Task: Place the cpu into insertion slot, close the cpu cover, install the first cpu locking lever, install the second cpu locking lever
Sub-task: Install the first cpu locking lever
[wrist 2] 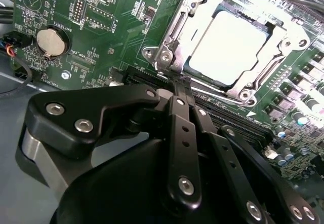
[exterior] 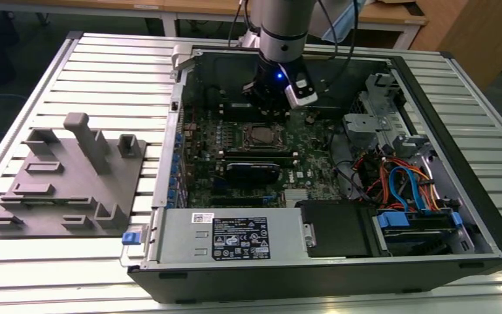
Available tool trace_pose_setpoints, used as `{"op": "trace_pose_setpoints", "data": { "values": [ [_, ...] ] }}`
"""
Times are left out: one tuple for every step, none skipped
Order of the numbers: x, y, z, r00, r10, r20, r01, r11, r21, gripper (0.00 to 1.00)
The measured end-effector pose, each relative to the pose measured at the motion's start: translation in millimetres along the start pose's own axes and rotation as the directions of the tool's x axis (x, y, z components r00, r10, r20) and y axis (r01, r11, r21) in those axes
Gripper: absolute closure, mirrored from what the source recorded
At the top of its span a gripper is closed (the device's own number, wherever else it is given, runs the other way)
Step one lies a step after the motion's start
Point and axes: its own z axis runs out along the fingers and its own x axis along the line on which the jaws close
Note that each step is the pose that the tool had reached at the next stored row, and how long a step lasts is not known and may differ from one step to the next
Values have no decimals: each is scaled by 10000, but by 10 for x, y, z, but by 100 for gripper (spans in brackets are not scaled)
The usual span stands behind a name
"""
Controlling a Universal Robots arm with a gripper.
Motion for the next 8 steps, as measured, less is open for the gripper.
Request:
{"op": "trace_pose_setpoints", "data": {
  "values": [
    [-2, 4, -4, 10000, 0, 9, 0, 10000, -18, 90],
    [-2, 4, -18, 10000, 0, 5, 0, 10000, -10, 90],
    [-1, 3, -35, 10000, 0, -2, 0, 10000, 2, 90],
    [-1, 3, -43, 10000, 0, -2, 0, 10000, 1, 90],
    [-1, 3, -45, 10000, 0, -2, 0, 10000, 1, 90],
    [-1, 3, -45, 10000, 0, -2, 0, 10000, 1, 90],
    [-1, 3, -45, 10000, 0, -2, 0, 10000, 2, 90],
    [-1, 2, -45, 10000, -1, -2, 1, 10000, 14, 90]
  ]
}}
